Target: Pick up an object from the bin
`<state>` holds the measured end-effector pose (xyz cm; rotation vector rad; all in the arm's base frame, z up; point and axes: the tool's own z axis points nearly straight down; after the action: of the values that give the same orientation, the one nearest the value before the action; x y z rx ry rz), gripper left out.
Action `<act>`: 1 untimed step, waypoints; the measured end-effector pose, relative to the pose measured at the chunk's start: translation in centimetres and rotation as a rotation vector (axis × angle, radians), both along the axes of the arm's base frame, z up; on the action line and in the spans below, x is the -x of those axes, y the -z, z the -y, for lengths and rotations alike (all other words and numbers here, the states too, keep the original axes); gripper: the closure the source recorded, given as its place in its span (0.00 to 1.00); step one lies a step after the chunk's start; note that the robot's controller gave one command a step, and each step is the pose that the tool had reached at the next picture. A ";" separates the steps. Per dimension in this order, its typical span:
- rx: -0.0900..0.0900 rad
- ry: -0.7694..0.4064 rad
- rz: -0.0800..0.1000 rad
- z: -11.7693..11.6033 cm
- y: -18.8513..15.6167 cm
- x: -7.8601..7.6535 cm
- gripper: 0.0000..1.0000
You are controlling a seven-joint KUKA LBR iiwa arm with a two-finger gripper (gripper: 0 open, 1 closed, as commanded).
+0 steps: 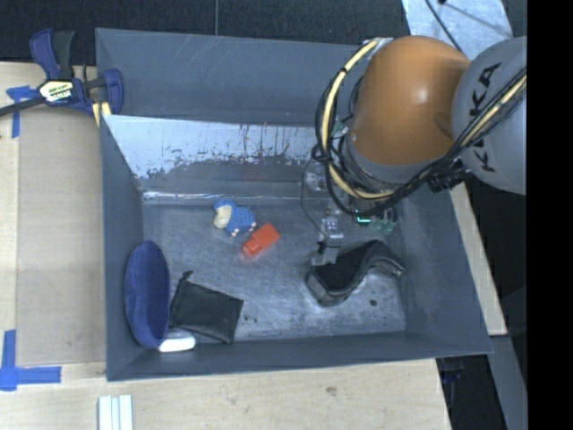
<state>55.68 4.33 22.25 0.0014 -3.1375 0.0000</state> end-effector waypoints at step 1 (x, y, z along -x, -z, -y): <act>0.002 -0.212 0.016 -5.5 15.1 -4.1 0.00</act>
Offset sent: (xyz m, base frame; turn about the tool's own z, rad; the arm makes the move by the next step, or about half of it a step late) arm 0.0374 0.0568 -0.1525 -0.2136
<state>59.83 9.84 7.15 0.3348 -3.1361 0.0034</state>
